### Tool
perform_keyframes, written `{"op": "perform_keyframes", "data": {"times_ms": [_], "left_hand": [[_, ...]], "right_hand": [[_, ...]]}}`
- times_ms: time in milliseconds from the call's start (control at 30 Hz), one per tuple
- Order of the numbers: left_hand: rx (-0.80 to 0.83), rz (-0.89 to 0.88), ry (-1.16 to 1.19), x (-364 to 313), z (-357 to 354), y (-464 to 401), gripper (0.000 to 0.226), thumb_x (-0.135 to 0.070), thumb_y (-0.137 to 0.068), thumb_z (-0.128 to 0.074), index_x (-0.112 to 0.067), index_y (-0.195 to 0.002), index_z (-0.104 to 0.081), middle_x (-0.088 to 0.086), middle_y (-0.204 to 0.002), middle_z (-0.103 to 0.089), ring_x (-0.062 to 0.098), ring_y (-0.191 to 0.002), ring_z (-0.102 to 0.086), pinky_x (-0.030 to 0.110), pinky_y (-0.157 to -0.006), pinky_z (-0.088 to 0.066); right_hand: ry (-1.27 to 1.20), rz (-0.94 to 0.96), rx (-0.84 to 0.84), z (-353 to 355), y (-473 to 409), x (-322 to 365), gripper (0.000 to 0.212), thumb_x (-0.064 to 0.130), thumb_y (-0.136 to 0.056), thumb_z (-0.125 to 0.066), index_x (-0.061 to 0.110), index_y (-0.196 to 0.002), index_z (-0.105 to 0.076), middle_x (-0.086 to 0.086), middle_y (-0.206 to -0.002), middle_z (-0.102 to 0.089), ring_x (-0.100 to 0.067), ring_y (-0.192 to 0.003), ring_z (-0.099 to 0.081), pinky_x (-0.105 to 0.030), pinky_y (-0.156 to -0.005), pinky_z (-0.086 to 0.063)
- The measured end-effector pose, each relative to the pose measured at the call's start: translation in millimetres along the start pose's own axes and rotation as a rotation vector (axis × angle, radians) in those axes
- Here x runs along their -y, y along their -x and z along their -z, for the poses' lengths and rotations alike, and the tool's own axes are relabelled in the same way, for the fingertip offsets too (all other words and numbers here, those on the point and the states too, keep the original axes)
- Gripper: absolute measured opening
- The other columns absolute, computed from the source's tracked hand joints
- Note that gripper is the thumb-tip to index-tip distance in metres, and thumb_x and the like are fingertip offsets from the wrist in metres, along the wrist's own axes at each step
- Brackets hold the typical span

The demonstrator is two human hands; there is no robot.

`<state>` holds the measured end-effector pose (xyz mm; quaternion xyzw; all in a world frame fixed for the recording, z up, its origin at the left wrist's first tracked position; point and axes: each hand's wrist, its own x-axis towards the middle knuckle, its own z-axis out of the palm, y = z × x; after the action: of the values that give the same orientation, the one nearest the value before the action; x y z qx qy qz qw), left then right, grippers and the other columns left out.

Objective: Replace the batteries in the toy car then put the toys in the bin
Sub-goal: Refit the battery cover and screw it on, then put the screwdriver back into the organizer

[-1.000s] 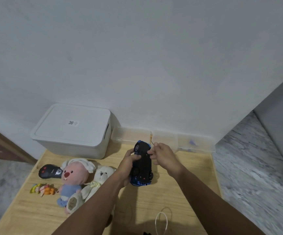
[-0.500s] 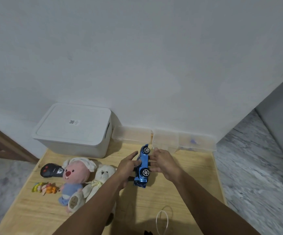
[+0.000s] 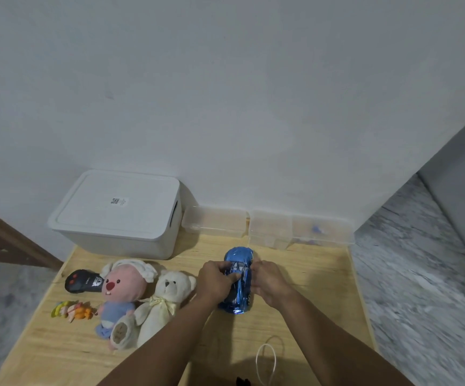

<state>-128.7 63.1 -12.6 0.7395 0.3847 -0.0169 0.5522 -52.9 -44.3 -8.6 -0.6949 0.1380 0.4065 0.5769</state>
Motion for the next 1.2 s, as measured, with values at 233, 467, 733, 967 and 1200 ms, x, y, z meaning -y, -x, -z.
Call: {"op": "perform_keyframes", "data": {"times_ms": [233, 467, 733, 967, 1200], "left_hand": [[-0.034, -0.084, -0.208, 8, -7, 7, 0.042, -0.024, -0.083, -0.075, -0.012, -0.123, -0.066, 0.003, -0.117, -0.069, 0.015, -0.101, -0.065, 0.019, -0.081, -0.046], [-0.01, -0.111, -0.305, 6, -7, 6, 0.054, -0.022, -0.082, -0.074, -0.014, -0.133, -0.058, 0.004, -0.123, -0.062, 0.017, -0.109, -0.06, 0.022, -0.088, -0.045], [-0.043, -0.01, -0.176, -5, 8, -15, 0.045, -0.031, -0.087, -0.068, -0.008, -0.126, -0.061, 0.009, -0.109, -0.069, 0.018, -0.092, -0.062, 0.023, -0.079, -0.047], [0.03, 0.282, 0.439, -32, 41, -56, 0.014, -0.002, -0.085, -0.052, 0.0, -0.097, -0.058, 0.011, -0.106, -0.059, 0.023, -0.095, -0.056, 0.038, -0.083, -0.049], [0.056, 0.404, 0.995, -60, 64, -71, 0.06, -0.006, -0.088, -0.039, 0.005, -0.145, -0.026, 0.025, -0.148, -0.03, 0.039, -0.135, -0.036, 0.052, -0.111, -0.033]], "right_hand": [[0.076, -0.008, -0.055, 6, -6, -9, 0.029, 0.024, -0.103, -0.04, 0.002, -0.108, -0.058, -0.018, -0.103, -0.07, -0.03, -0.091, -0.07, -0.038, -0.073, -0.06], [0.307, 0.078, -0.145, 11, -8, -6, 0.029, 0.033, -0.101, -0.044, 0.01, -0.094, -0.059, -0.009, -0.094, -0.07, -0.023, -0.081, -0.069, -0.031, -0.056, -0.056], [0.284, 0.166, -0.151, 14, -19, 16, 0.02, -0.003, -0.09, -0.051, 0.004, -0.103, -0.064, -0.004, -0.087, -0.058, -0.019, -0.077, -0.058, -0.039, -0.071, -0.059], [0.303, 0.218, -0.142, 0, -24, 36, 0.026, -0.006, -0.092, -0.056, -0.004, -0.117, -0.062, -0.014, -0.095, -0.065, -0.021, -0.072, -0.067, -0.032, -0.07, -0.061], [0.574, 0.34, -0.199, -21, -43, 43, 0.012, 0.019, -0.09, -0.066, 0.013, -0.096, -0.075, -0.004, -0.101, -0.074, -0.019, -0.091, -0.068, -0.032, -0.086, -0.055]]}}
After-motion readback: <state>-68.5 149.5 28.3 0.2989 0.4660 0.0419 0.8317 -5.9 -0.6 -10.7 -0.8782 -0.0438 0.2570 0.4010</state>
